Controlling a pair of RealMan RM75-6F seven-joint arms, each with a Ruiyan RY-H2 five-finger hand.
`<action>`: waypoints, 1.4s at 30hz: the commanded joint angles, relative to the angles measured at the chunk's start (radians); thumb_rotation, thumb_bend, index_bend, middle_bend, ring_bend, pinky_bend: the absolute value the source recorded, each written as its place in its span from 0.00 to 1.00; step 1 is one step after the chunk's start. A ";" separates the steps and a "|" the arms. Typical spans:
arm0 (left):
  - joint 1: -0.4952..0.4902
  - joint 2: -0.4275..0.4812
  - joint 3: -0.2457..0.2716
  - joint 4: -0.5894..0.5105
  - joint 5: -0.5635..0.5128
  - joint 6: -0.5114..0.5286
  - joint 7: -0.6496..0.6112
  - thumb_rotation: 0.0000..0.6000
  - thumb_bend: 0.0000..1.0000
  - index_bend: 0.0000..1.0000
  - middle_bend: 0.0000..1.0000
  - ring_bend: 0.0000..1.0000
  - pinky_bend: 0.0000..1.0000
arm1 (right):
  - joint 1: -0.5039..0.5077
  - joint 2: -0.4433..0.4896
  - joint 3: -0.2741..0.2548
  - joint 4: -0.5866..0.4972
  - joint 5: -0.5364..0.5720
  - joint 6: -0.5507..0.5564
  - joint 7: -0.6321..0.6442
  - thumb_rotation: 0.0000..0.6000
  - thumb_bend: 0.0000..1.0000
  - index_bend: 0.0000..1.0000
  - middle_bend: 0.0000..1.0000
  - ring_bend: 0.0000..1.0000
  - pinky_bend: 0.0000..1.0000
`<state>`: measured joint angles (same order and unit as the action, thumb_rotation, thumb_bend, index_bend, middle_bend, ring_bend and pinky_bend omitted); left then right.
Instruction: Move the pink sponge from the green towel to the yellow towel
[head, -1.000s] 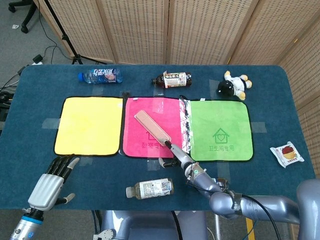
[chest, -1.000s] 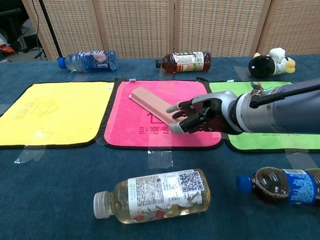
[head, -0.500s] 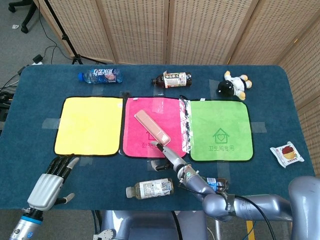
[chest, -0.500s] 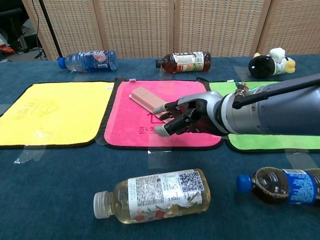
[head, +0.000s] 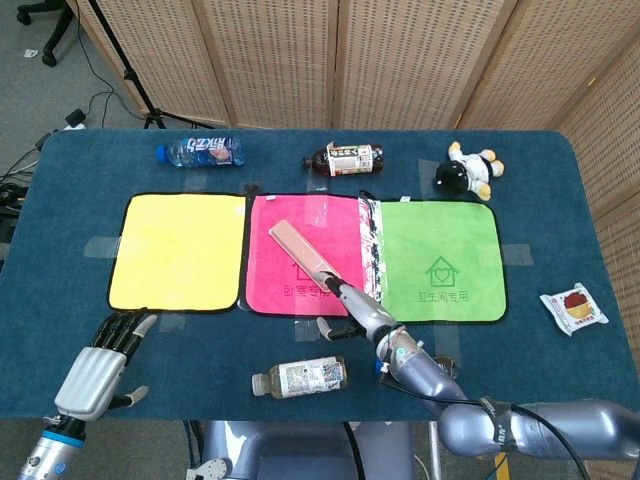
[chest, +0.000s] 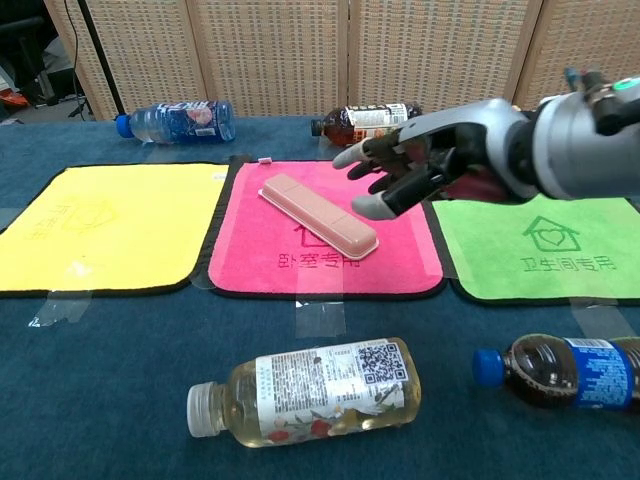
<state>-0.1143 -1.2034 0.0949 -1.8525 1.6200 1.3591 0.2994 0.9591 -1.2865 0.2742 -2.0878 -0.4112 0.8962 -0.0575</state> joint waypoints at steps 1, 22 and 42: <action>0.001 0.000 0.000 -0.003 -0.002 0.000 0.005 1.00 0.14 0.00 0.00 0.00 0.02 | -0.124 0.105 -0.060 -0.112 -0.165 0.035 0.027 1.00 0.57 0.04 0.00 0.00 0.00; 0.004 -0.022 0.013 -0.009 -0.008 -0.015 0.068 1.00 0.14 0.00 0.00 0.00 0.02 | -0.723 0.206 -0.456 0.190 -1.171 0.432 0.261 1.00 0.56 0.08 0.00 0.00 0.00; -0.083 -0.039 -0.034 -0.046 -0.012 -0.119 0.174 1.00 0.14 0.00 0.00 0.00 0.02 | -0.937 0.049 -0.364 0.527 -1.278 0.818 -0.028 1.00 0.36 0.07 0.00 0.00 0.00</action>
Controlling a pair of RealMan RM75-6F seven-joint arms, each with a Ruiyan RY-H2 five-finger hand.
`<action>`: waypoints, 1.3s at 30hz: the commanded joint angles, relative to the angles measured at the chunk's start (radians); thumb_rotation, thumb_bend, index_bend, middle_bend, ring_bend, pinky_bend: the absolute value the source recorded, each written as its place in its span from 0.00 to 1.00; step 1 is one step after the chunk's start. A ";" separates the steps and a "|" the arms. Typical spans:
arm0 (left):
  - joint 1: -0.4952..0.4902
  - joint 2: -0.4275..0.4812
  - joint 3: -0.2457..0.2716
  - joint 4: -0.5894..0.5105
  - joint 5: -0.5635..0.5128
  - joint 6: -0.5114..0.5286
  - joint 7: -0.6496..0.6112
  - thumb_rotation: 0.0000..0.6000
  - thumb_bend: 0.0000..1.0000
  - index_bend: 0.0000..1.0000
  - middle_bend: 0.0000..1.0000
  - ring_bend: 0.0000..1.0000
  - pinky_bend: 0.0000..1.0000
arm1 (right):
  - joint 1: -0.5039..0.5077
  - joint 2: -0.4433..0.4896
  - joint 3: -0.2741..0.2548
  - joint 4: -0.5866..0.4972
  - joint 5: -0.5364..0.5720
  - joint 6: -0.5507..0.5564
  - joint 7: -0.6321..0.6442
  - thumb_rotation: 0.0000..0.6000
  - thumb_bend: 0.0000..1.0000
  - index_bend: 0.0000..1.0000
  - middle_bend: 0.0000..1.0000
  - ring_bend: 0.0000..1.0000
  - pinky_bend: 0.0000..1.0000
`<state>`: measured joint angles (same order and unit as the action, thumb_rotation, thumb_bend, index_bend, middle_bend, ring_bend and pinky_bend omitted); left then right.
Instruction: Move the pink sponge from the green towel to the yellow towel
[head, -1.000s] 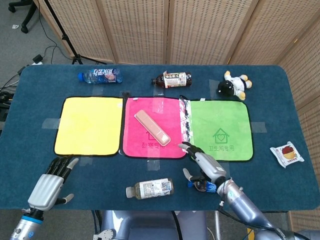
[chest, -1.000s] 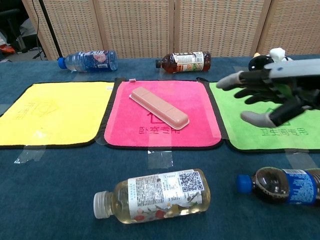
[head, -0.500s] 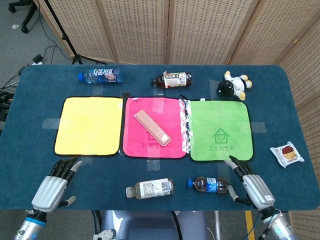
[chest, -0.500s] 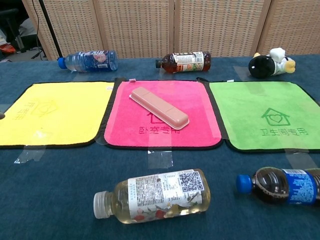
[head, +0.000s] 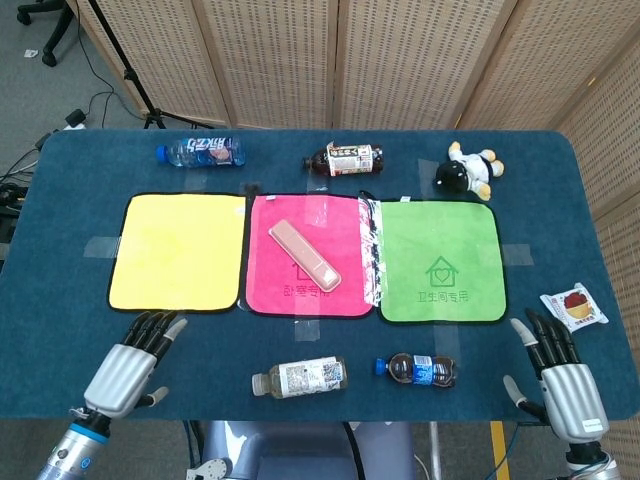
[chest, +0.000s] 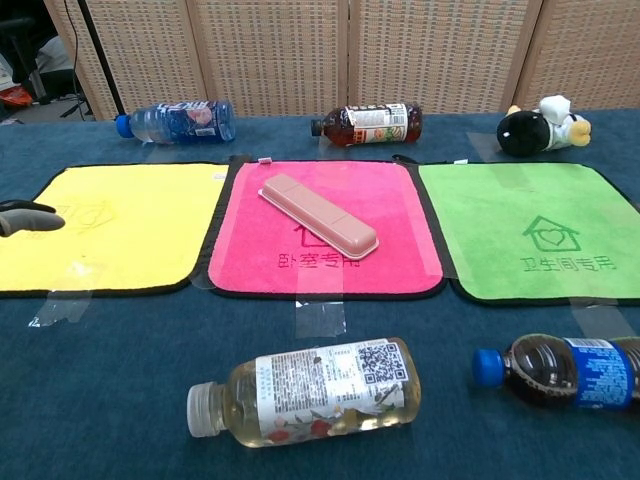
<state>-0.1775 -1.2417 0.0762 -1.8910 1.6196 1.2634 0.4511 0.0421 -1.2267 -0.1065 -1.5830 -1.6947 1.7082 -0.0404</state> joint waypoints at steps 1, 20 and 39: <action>-0.032 -0.001 -0.025 -0.013 -0.025 -0.039 0.034 1.00 0.14 0.00 0.00 0.00 0.02 | -0.017 -0.003 0.013 0.012 0.014 -0.015 -0.041 1.00 0.36 0.07 0.00 0.00 0.00; -0.463 0.067 -0.301 -0.070 -0.501 -0.514 0.196 1.00 0.16 0.00 0.00 0.00 0.02 | -0.014 0.017 0.040 -0.019 0.014 -0.052 -0.033 1.00 0.36 0.07 0.00 0.00 0.00; -0.979 -0.155 -0.230 0.295 -0.963 -0.704 0.393 1.00 0.18 0.00 0.00 0.00 0.02 | -0.016 0.015 0.079 0.015 0.078 -0.095 0.016 1.00 0.36 0.07 0.00 0.00 0.00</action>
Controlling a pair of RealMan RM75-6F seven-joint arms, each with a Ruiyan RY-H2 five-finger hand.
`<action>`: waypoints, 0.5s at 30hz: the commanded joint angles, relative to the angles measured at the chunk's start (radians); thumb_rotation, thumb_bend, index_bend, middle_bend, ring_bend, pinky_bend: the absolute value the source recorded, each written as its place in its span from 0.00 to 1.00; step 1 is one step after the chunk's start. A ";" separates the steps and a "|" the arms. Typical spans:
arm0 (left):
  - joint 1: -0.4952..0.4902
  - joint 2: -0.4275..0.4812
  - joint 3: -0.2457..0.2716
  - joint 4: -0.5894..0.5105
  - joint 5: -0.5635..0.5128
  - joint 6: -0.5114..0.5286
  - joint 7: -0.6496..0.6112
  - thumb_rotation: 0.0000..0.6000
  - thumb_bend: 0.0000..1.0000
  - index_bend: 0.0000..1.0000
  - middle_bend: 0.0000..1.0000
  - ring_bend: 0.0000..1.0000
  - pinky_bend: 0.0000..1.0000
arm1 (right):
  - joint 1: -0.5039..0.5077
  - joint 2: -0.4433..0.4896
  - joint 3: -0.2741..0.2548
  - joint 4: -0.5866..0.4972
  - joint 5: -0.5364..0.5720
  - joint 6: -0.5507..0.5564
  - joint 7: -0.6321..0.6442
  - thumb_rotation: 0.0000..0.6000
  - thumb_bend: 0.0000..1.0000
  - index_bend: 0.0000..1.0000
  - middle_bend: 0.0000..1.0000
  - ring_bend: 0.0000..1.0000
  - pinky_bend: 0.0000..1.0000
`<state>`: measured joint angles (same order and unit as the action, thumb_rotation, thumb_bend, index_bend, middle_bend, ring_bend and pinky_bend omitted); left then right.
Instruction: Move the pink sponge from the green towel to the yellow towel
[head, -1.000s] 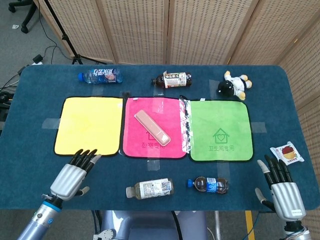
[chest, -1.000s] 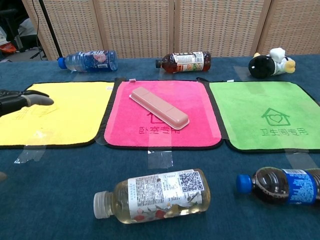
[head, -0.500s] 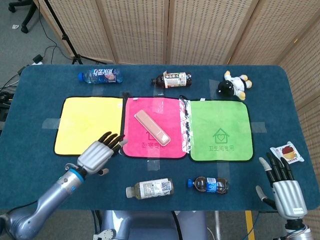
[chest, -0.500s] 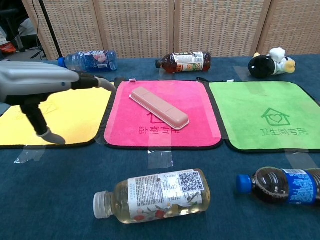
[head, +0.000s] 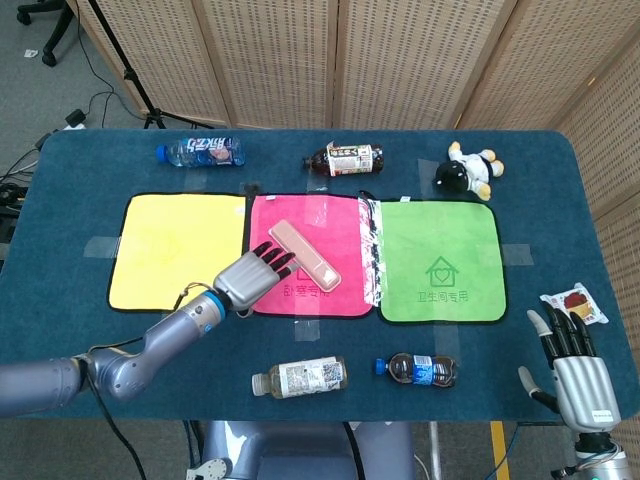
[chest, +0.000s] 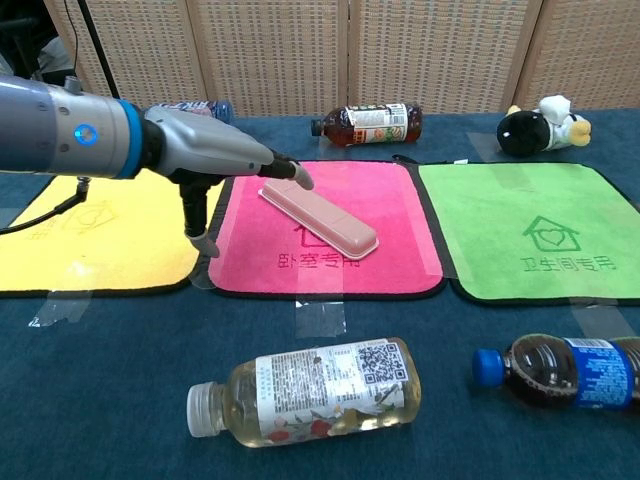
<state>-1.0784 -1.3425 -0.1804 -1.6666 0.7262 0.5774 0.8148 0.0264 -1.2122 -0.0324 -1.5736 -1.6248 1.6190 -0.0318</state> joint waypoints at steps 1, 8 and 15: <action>-0.096 -0.067 0.031 0.086 -0.086 -0.017 0.032 1.00 0.18 0.00 0.00 0.00 0.02 | 0.000 0.001 0.006 0.008 0.013 -0.009 0.010 1.00 0.36 0.07 0.00 0.00 0.00; -0.221 -0.166 0.066 0.210 -0.174 -0.028 0.031 1.00 0.18 0.00 0.00 0.00 0.02 | -0.002 0.001 0.024 0.027 0.042 -0.022 0.037 1.00 0.36 0.07 0.00 0.00 0.00; -0.318 -0.218 0.109 0.288 -0.217 -0.056 0.006 1.00 0.60 0.00 0.00 0.00 0.02 | -0.004 -0.002 0.039 0.045 0.058 -0.028 0.067 1.00 0.36 0.07 0.00 0.00 0.00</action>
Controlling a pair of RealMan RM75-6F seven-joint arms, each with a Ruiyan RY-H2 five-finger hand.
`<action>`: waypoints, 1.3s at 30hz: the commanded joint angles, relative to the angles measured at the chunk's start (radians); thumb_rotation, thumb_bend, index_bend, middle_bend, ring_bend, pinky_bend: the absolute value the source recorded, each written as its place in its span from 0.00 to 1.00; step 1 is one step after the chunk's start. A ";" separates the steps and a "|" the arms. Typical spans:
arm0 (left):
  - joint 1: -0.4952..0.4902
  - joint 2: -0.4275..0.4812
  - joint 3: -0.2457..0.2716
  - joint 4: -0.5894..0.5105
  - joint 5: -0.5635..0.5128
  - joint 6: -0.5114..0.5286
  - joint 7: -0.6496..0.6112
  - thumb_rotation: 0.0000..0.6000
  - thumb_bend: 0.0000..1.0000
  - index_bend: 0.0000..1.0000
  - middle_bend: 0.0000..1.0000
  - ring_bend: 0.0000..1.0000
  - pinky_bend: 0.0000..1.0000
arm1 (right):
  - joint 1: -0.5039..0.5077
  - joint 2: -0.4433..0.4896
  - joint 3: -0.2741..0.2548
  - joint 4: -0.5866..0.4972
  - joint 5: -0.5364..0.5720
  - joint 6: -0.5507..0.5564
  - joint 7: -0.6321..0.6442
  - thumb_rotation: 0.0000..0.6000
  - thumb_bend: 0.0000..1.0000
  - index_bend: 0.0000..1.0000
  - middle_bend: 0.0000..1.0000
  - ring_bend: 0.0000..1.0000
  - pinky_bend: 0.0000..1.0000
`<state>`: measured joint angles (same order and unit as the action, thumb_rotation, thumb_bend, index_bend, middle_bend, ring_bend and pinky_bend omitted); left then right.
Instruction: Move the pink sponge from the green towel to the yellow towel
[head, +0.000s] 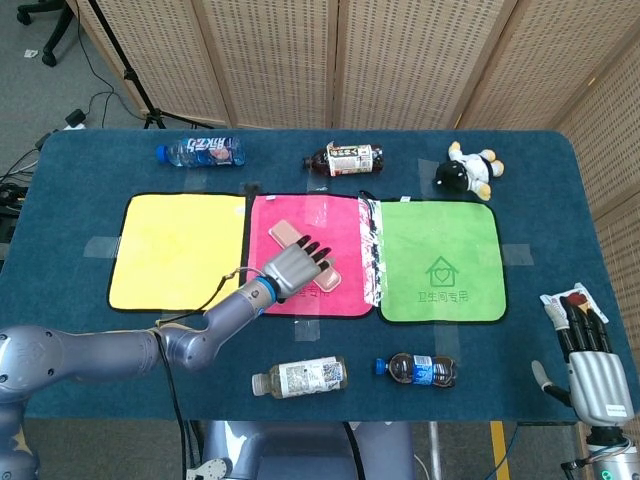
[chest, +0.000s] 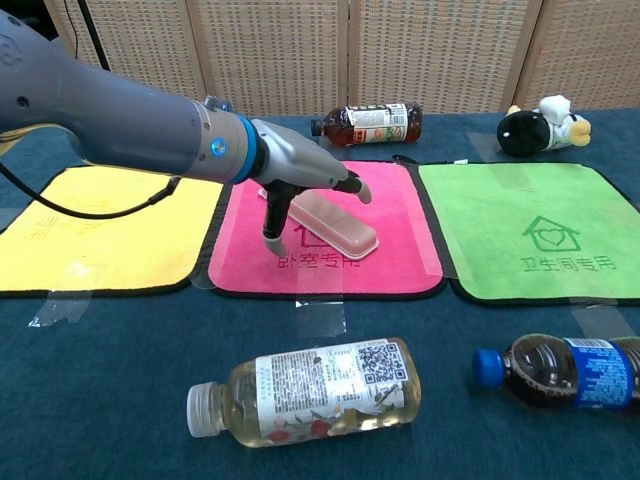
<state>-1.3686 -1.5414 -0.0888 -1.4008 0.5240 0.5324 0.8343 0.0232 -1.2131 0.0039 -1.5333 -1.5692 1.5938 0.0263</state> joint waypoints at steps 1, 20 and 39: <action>-0.036 -0.023 0.022 0.027 -0.016 -0.012 -0.020 1.00 0.63 0.00 0.00 0.00 0.02 | 0.000 -0.002 0.004 0.007 0.003 -0.004 0.012 1.00 0.36 0.07 0.00 0.00 0.00; -0.138 -0.081 0.122 0.129 -0.018 -0.049 -0.117 1.00 0.96 0.00 0.00 0.00 0.02 | -0.001 -0.010 0.019 0.022 0.011 -0.020 0.031 1.00 0.36 0.07 0.00 0.00 0.00; -0.134 -0.018 0.238 0.053 0.011 0.007 -0.176 1.00 0.96 0.00 0.00 0.00 0.02 | -0.002 -0.019 0.014 0.018 -0.002 -0.033 0.013 1.00 0.36 0.07 0.00 0.00 0.00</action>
<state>-1.5038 -1.5635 0.1449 -1.3436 0.5353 0.5358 0.6596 0.0215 -1.2319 0.0177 -1.5148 -1.5711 1.5603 0.0390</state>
